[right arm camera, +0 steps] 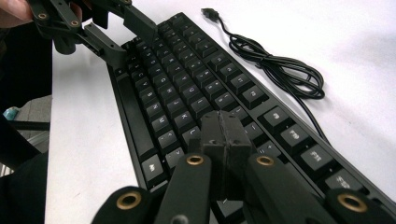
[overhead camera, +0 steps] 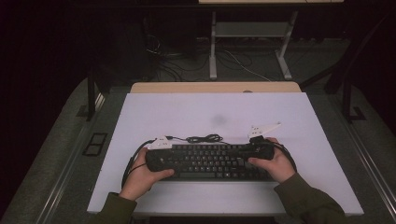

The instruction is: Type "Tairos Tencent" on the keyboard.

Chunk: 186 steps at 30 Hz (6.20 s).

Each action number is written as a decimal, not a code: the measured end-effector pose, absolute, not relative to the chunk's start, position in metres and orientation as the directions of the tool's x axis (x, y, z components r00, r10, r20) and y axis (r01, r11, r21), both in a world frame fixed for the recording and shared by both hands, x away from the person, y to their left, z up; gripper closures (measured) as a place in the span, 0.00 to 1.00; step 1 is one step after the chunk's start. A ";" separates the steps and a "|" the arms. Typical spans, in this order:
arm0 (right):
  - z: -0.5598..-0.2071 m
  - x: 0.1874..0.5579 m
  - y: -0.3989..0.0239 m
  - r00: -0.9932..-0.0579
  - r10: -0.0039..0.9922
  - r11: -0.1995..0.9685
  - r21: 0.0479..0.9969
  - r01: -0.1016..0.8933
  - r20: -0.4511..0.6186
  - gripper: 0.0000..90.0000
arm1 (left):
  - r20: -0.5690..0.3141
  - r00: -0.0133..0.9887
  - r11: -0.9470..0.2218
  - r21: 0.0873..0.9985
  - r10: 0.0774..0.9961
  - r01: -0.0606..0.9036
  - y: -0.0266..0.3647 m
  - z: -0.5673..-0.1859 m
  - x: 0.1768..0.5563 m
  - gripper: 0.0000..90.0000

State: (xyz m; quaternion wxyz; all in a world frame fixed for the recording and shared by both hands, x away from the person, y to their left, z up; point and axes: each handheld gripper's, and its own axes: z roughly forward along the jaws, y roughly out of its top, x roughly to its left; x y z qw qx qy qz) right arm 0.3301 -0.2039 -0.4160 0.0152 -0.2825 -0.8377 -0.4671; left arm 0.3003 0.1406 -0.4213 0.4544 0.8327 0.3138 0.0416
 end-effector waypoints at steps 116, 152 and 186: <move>-0.441 0.304 -0.224 -0.820 0.509 0.487 0.698 0.525 0.261 1.00 | -0.191 0.790 -0.438 0.745 0.583 0.503 0.116 -0.422 0.323 0.84; -0.431 0.310 -0.220 -0.820 0.512 0.401 0.773 0.491 0.255 0.72 | -0.202 0.786 -0.397 0.774 0.584 0.494 0.145 -0.417 0.309 0.60; -0.425 0.340 -0.167 -0.844 0.461 0.344 0.822 0.454 0.273 0.51 | -0.208 0.735 -0.392 0.735 0.646 0.553 0.151 -0.425 0.323 1.00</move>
